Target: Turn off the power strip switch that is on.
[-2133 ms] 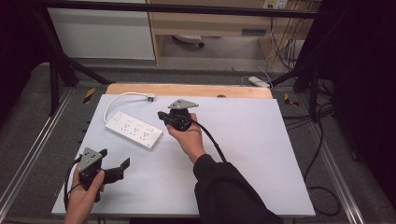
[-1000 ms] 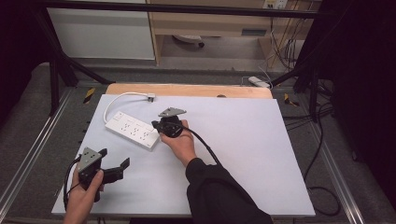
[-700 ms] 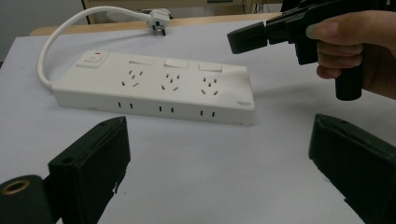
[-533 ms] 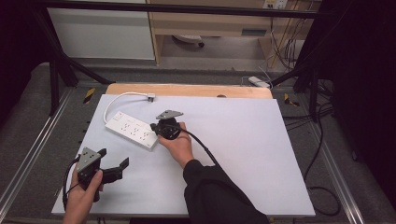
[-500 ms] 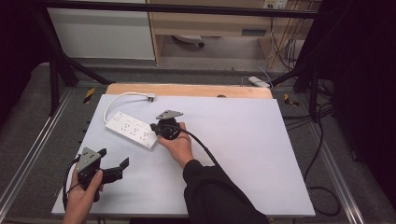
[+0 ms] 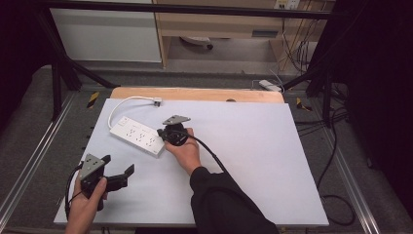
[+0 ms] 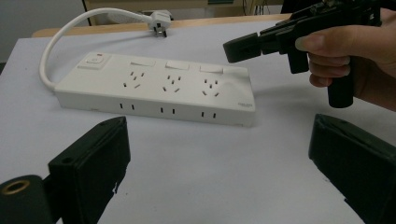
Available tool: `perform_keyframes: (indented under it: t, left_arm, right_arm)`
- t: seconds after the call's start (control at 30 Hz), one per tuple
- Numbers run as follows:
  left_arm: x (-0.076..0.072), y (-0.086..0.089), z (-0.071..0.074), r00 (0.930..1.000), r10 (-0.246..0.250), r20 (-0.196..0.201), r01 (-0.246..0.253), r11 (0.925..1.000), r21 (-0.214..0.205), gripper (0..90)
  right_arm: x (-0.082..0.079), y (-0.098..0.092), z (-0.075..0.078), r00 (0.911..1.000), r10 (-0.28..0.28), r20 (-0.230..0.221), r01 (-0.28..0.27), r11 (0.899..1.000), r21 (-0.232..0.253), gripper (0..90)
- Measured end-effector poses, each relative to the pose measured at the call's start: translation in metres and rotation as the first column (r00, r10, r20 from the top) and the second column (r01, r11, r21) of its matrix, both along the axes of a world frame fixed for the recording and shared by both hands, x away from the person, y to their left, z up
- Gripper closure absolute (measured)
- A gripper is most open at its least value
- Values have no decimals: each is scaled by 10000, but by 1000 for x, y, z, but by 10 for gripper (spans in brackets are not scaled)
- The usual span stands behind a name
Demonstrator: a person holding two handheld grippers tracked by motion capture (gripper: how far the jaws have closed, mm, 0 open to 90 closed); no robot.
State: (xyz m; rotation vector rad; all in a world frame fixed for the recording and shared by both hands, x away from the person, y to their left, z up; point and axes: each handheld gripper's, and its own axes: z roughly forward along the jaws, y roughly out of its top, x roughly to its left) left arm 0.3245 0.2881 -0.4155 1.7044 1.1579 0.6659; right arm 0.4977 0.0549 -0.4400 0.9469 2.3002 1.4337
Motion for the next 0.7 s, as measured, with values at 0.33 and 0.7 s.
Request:
perform_keyframes:
  t: [0.33,0.7]
  left_arm:
    - [0,0,0,10000,-25,-6,25,10000,-32,54]
    - [0,0,0,10000,-34,-5,34,10000,6,54]
  right_arm:
    - [8,8,0,9999,-128,-13,128,9999,-36,900]
    - [10,8,-1,9999,-162,56,164,9996,-235,900]
